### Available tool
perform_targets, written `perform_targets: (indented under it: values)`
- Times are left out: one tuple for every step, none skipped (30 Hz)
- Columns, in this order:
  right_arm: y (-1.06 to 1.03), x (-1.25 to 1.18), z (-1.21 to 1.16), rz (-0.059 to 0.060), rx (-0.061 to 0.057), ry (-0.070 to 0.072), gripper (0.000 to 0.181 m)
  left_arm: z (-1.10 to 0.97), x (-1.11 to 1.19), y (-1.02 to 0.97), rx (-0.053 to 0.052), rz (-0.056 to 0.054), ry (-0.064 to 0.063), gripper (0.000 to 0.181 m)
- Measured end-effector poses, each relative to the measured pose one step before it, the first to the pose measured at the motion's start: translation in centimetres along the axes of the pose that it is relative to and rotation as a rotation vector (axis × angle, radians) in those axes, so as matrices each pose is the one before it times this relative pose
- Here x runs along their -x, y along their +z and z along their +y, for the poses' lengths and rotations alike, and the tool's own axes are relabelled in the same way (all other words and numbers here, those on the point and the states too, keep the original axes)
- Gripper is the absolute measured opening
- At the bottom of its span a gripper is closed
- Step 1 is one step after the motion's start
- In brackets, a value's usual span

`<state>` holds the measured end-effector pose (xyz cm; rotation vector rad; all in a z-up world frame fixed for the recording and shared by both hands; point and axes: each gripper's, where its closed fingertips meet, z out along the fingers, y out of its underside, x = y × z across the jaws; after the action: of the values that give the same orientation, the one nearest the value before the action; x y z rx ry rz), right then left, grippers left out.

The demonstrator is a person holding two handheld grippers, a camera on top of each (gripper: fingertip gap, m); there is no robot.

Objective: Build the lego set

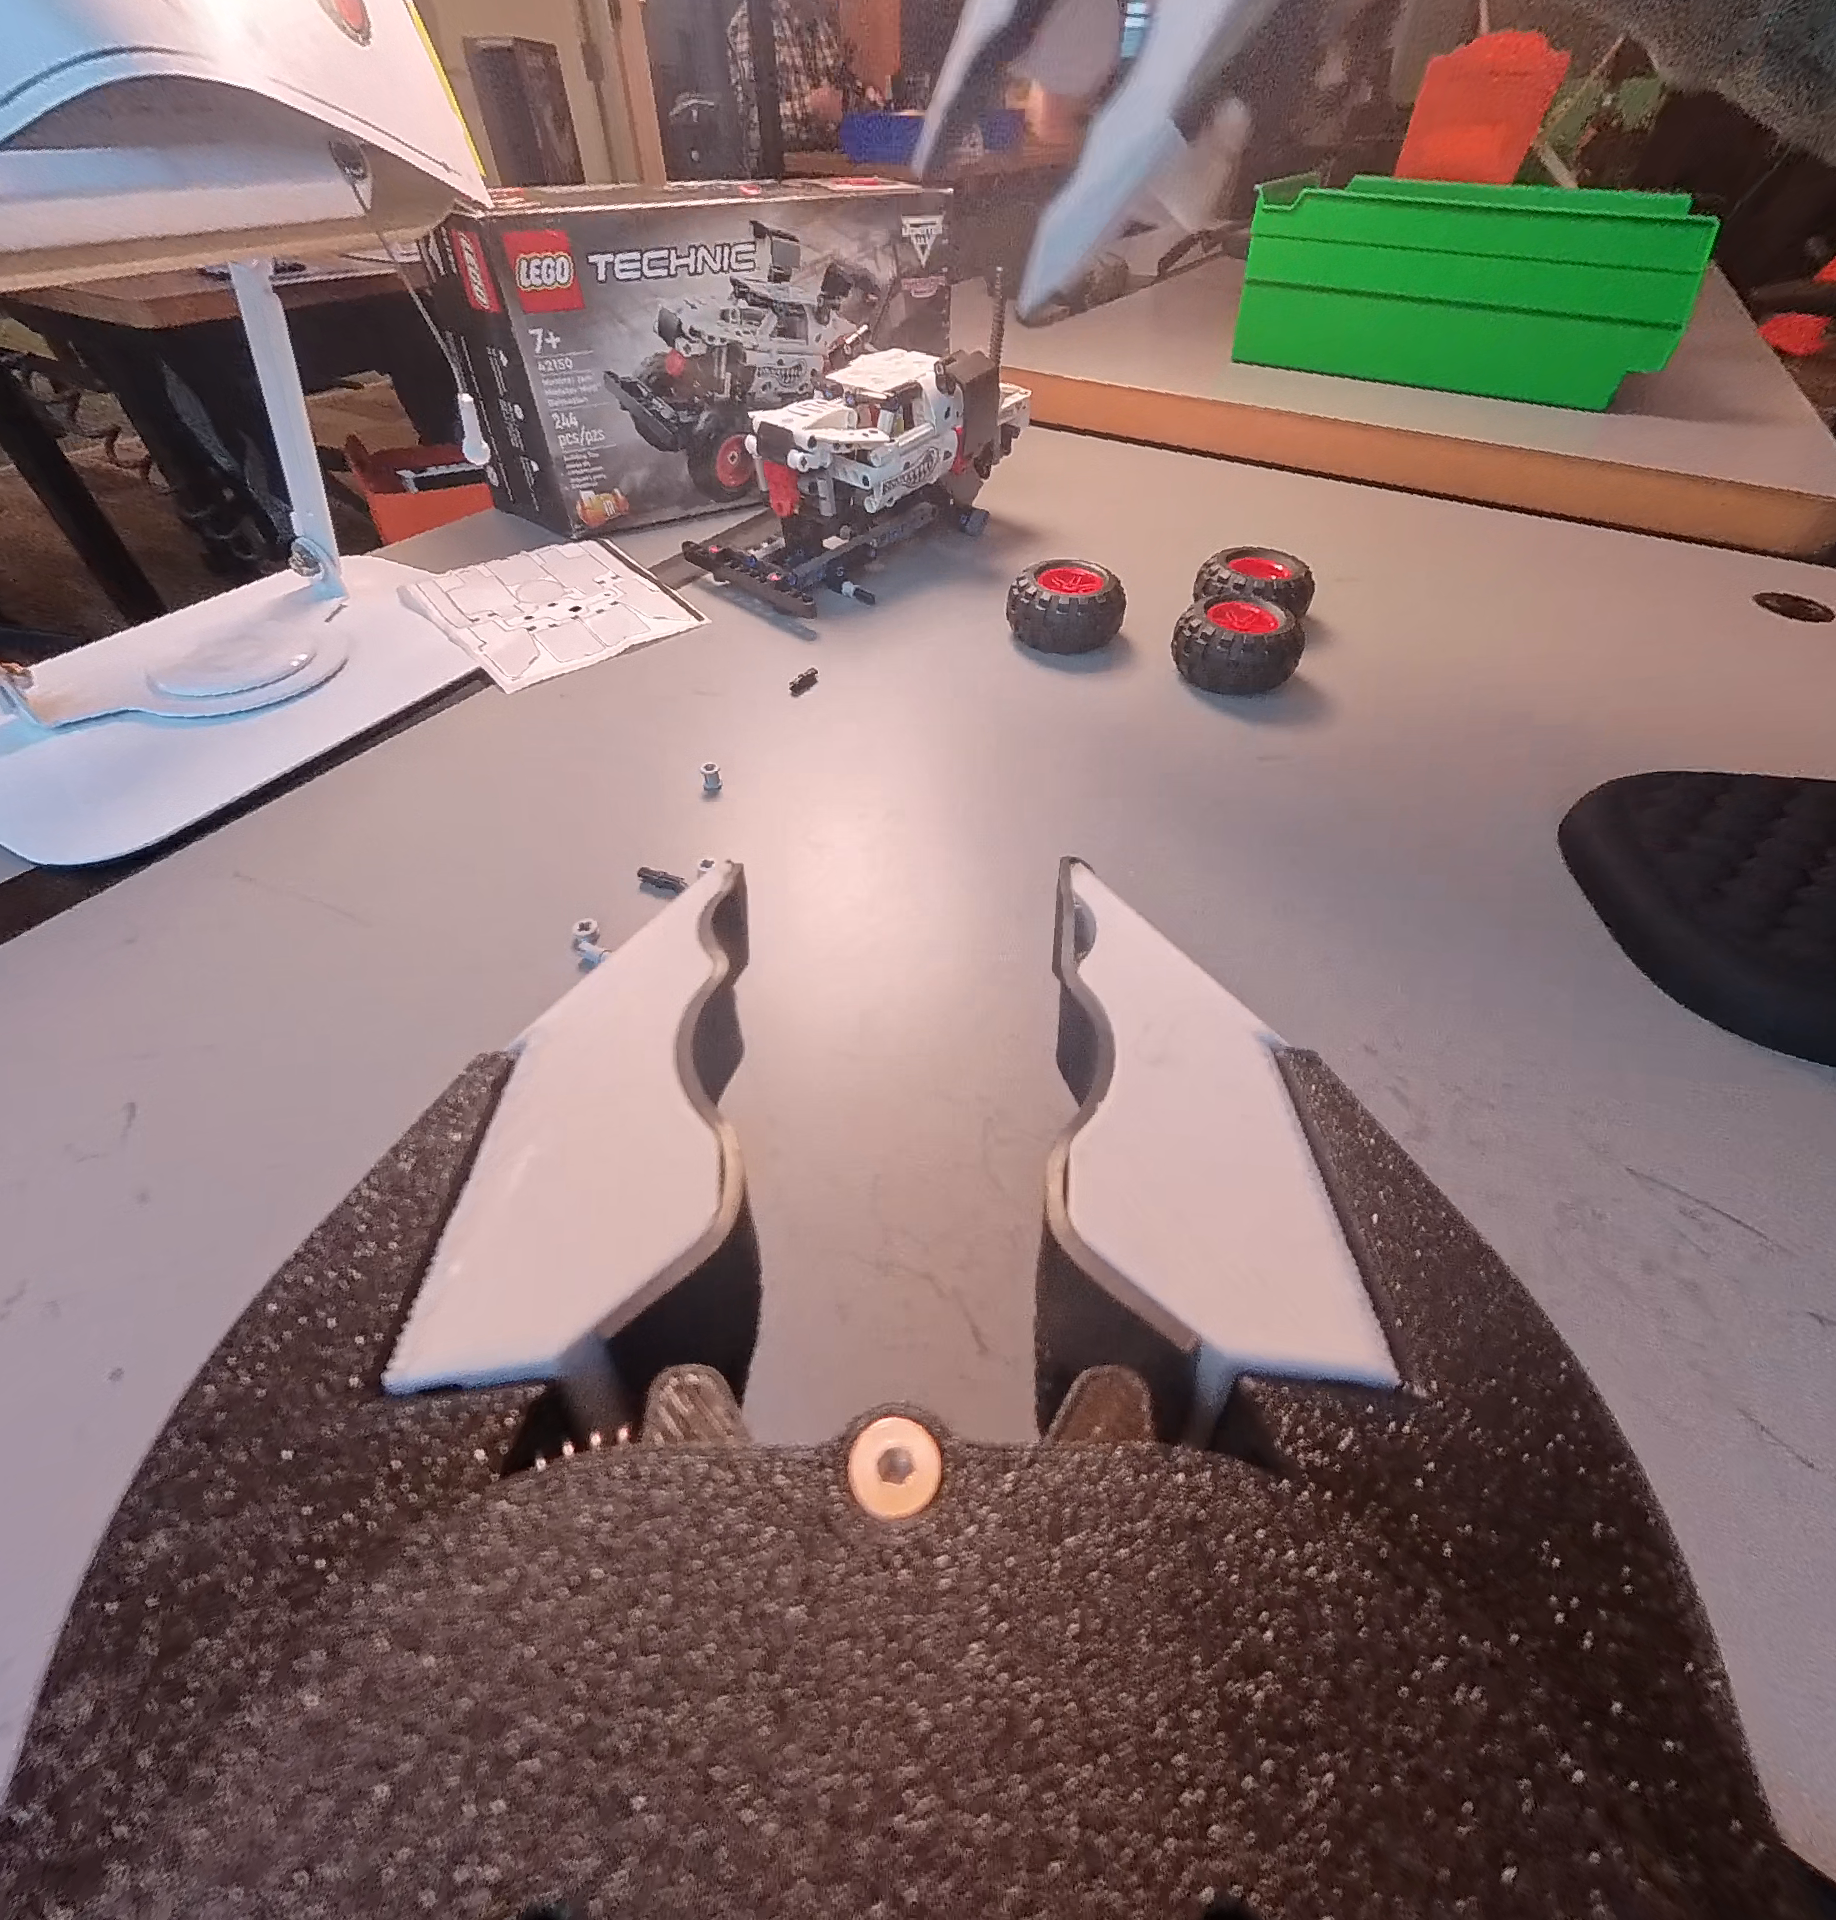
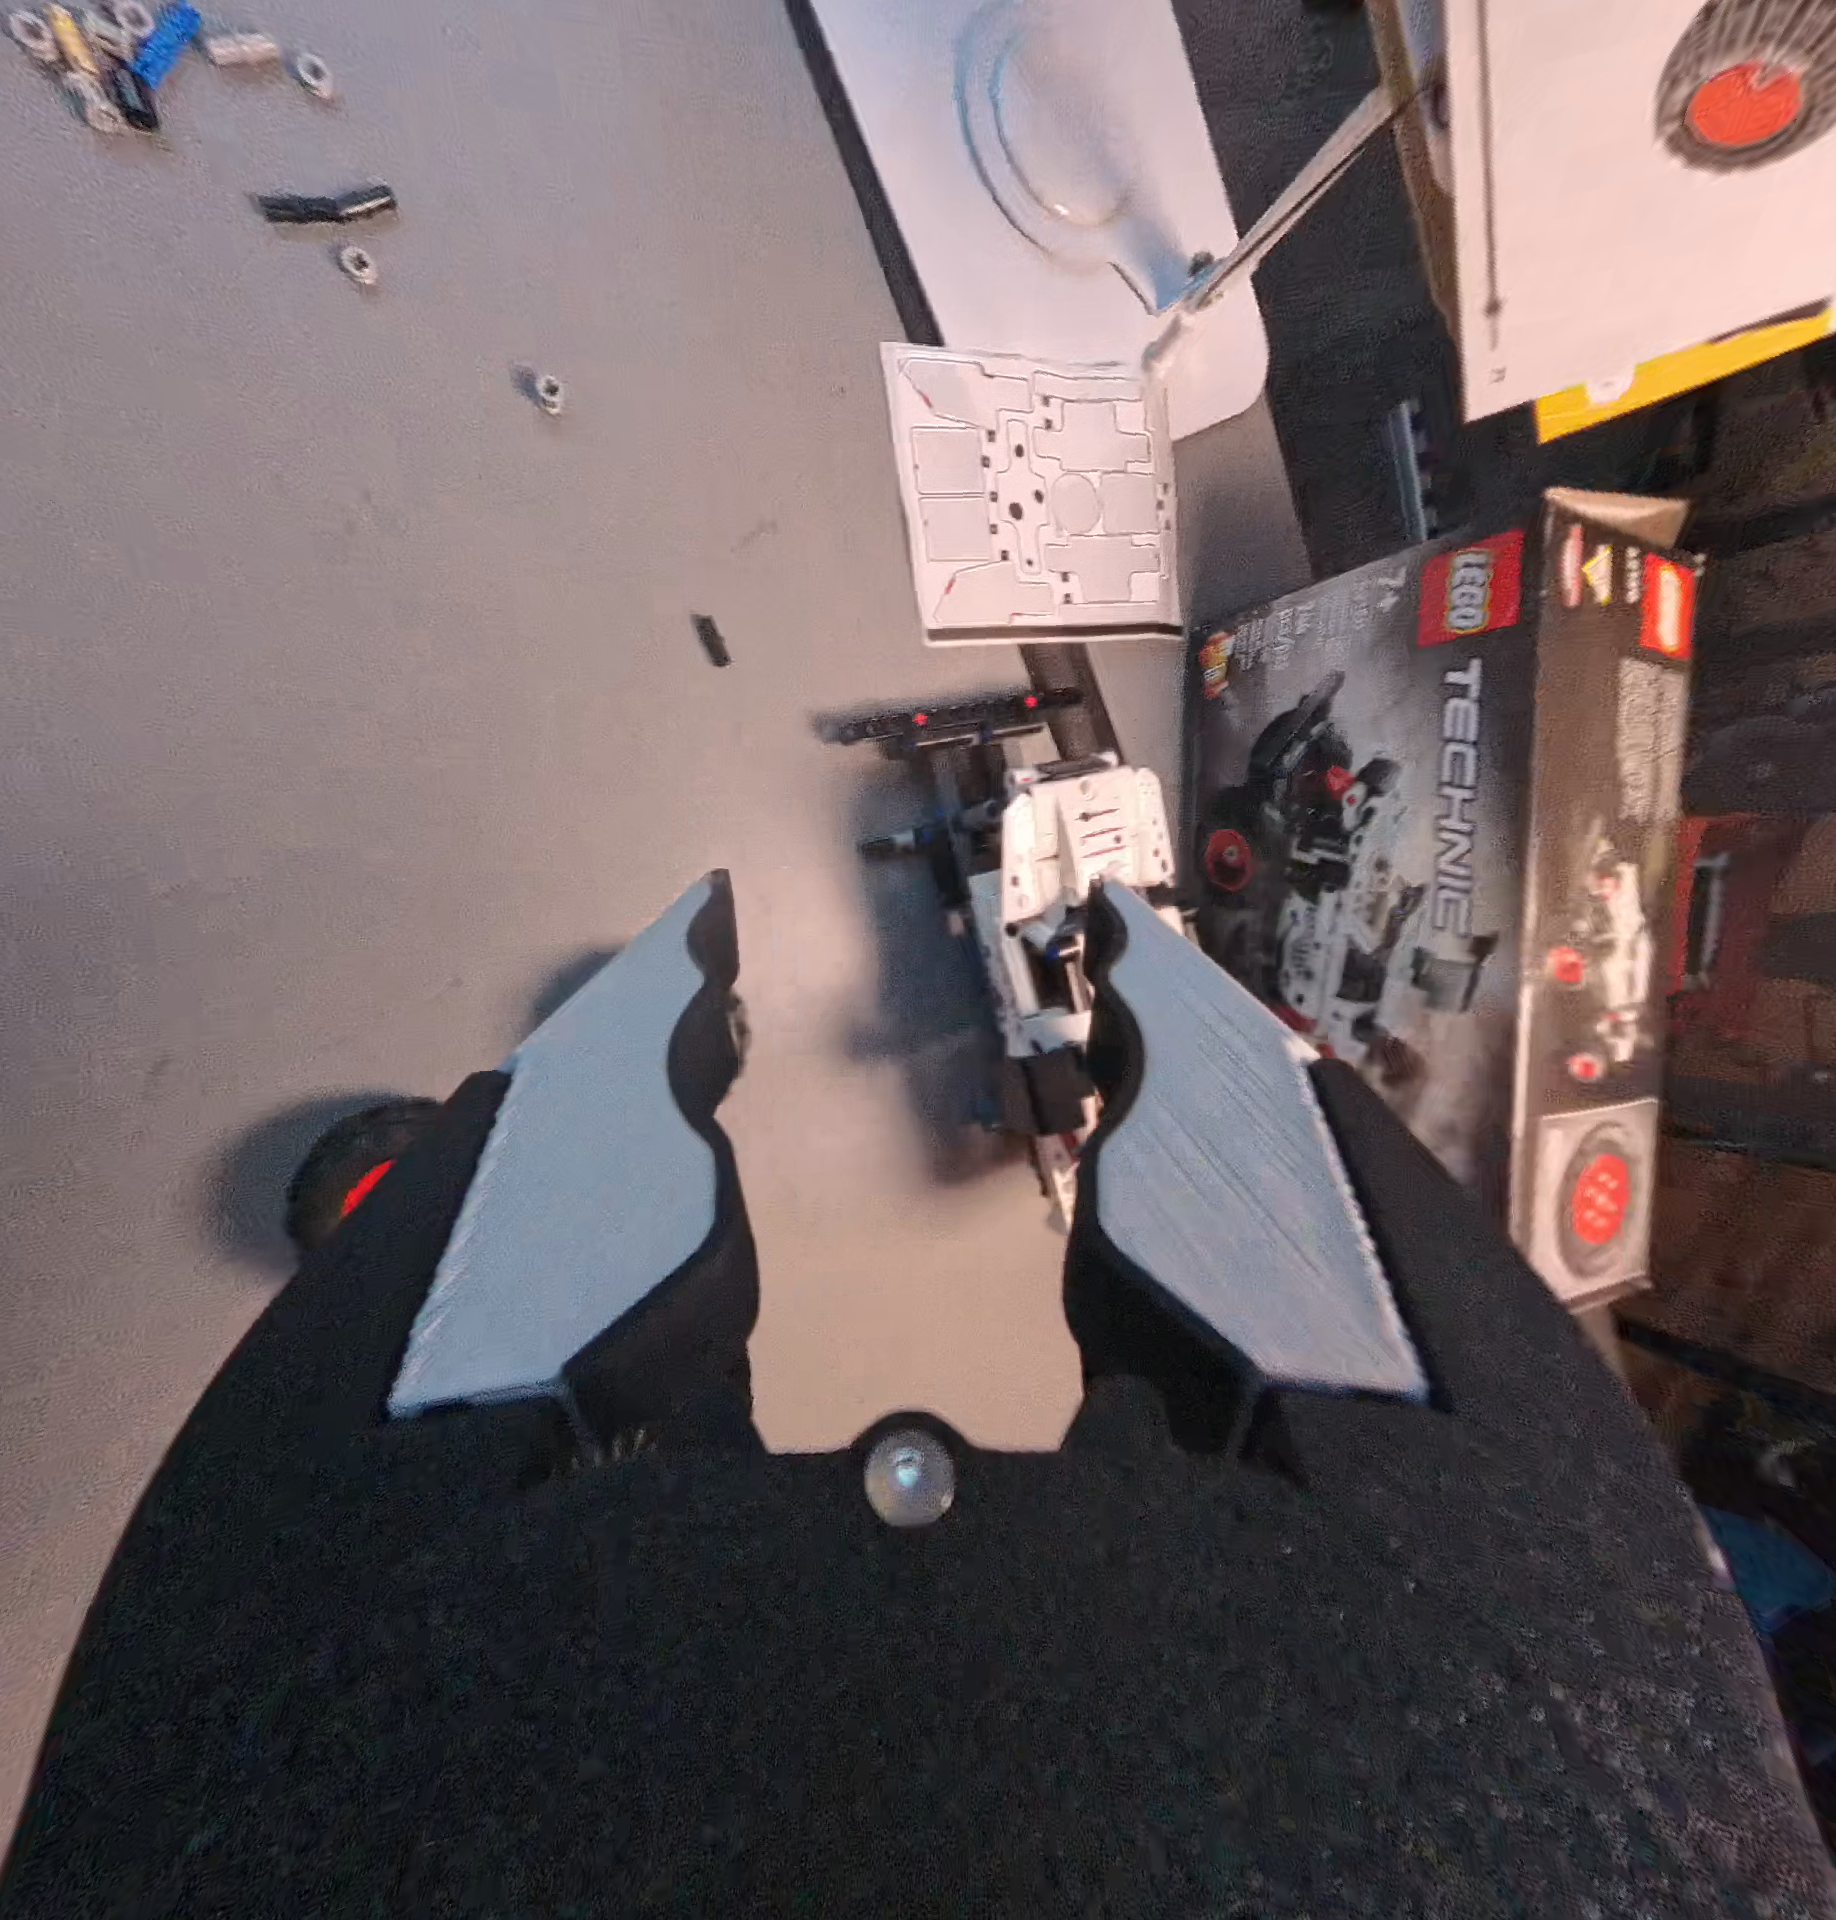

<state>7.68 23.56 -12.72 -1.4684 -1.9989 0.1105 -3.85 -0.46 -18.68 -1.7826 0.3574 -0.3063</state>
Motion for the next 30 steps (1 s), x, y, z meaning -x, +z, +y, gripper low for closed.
perform_targets:
  values:
    - [0.142, 1.83, 1.355, -0.0235, -0.0067, 0.0534, 0.065, -0.143, 0.072, -0.084, -0.0081, -0.0014, -0.0062, 0.059]
    - [0.595, 1.616, 1.879, -0.0209, 0.0173, 0.0456, 0.065, -0.163, 0.088, -0.07, -0.0101, -0.0013, -0.0084, 0.06]
    - [0.954, 1.417, 2.033, -0.0251, 0.0229, 0.0398, 0.068, -0.157, 0.095, -0.052, -0.0107, -0.0012, -0.0078, 0.06]
    - [1.198, 1.061, 1.821, -0.0229, 0.0178, 0.0506, 0.071, -0.118, 0.137, -0.021, -0.0095, -0.0044, -0.0041, 0.061]
    - [1.289, 0.705, 1.517, -0.0221, 0.0147, 0.0603, 0.074, -0.078, 0.159, -0.015, -0.007, -0.0063, -0.0015, 0.061]
    - [1.196, 0.447, 1.059, -0.0215, 0.0076, 0.0576, 0.077, -0.027, 0.083, -0.01, -0.0029, -0.0033, -0.0021, 0.061]
    - [1.005, 0.185, 0.639, -0.0123, 0.0049, 0.0466, 0.079, -0.002, -0.033, -0.016, -0.0013, 0.0018, 0.0003, 0.06]
    - [0.817, -0.011, 0.384, -0.0022, 0.0115, 0.0269, 0.079, 0.002, -0.101, -0.018, -0.0012, 0.0035, 0.0051, 0.06]
    - [0.457, 0.133, -0.051, -0.018, 0.0036, 0.0113, 0.073, -0.028, -0.12, -0.013, -0.0012, 0.0028, 0.0082, 0.059]
    - [0.008, -0.399, -0.789, 0.0134, -0.0337, 0.0176, 0.058, -0.055, -0.14, -0.009, -0.0016, 0.0033, 0.0078, 0.059]
    - [-0.113, 0.03, -0.853, 0.0019, -0.0283, -0.0206, 0.056, -0.04, -0.141, 0.008, -0.0008, 0.0047, 0.0028, 0.058]
    - [-0.316, 0.815, -1.297, -0.0138, -0.0439, -0.0471, 0.056, -0.017, -0.174, 0.046, 0.0017, 0.0085, -0.0042, 0.058]
    - [-0.489, 1.365, -2.029, -0.0095, -0.077, -0.066, 0.056, 0.001, -0.225, 0.059, 0.002, 0.014, -0.0105, 0.058]
    - [-0.399, 1.491, -2.432, 0.0047, -0.0856, -0.0623, 0.056, -0.087, -0.274, 0.071, -0.0027, 0.0181, -0.0178, 0.057]
    - [-0.116, 1.63, -2.484, 0.0017, -0.0792, -0.0427, 0.056, -0.253, -0.328, 0.088, -0.0103, 0.0257, -0.0292, 0.057]
    - [0.123, 1.805, -2.584, -0.0014, -0.088, -0.0386, 0.056, -0.393, -0.468, 0.115, -0.0164, 0.0377, -0.0393, 0.056]
    - [0.36, 1.913, -2.513, -0.0012, -0.0925, -0.0378, 0.056, -0.461, -0.511, 0.14, -0.0184, 0.0442, -0.0417, 0.054]
    - [0.644, 1.804, -2.0, 0.0012, -0.0689, -0.0343, 0.056, -0.434, -0.33, 0.148, -0.0163, 0.033, -0.0364, 0.053]
    - [0.777, 1.354, -1.576, 0.022, -0.0552, -0.0324, 0.056, -0.425, -0.102, 0.126, -0.0138, 0.0182, -0.0265, 0.053]
    - [0.805, 1.311, -1.102, 0.0108, -0.0408, -0.0328, 0.056, -0.395, 0.074, 0.085, -0.0128, 0.0049, -0.0172, 0.052]
    - [0.769, 1.07, -0.673, 0.0092, -0.0259, -0.0202, 0.056, -0.339, 0.246, 0.081, -0.0108, -0.0049, -0.0117, 0.052]
    - [0.644, 0.895, -0.392, 0.0059, -0.0179, -0.0078, 0.056, -0.156, 0.284, 0.136, -0.0016, -0.0047, -0.0099, 0.051]
    - [0.463, 0.688, -0.193, 0.0061, -0.0158, -0.0104, 0.056, 0.11, 0.371, 0.212, 0.0132, -0.0054, -0.013, 0.049]
    - [0.253, 0.157, -0.058, 0.0254, -0.0111, -0.0176, 0.056, 0.302, 0.397, 0.283, 0.0255, -0.006, -0.0142, 0.046]
    - [0.089, -0.094, -0.023, 0.0245, -0.0086, -0.015, 0.056, 0.333, 0.206, 0.3, 0.0254, 0.005, -0.0103, 0.045]
    - [-0.082, -0.257, -0.101, 0.0194, -0.011, -0.0075, 0.056, 0.364, 0.055, 0.337, 0.0267, 0.0117, -0.0124, 0.04]
    - [-0.224, -0.419, -0.203, 0.0193, -0.0169, -0.0004, 0.056, 0.397, -0.11, 0.428, 0.0296, 0.0212, -0.0143, 0.038]
    - [-0.269, -0.44, -0.065, 0.0181, -0.0099, -0.0002, 0.056, 0.193, -0.251, 0.459, 0.0176, 0.0288, -0.0137, 0.039]
    - [-0.227, -0.411, 0.103, 0.022, -0.007, -0.0063, 0.056, 0.005, -0.194, 0.433, 0.0066, 0.0233, -0.0103, 0.037]
    - [-0.223, -0.306, 0.158, 0.0247, -0.0104, -0.0142, 0.056, -0.021, -0.133, 0.402, 0.004, 0.017, -0.0028, 0.034]
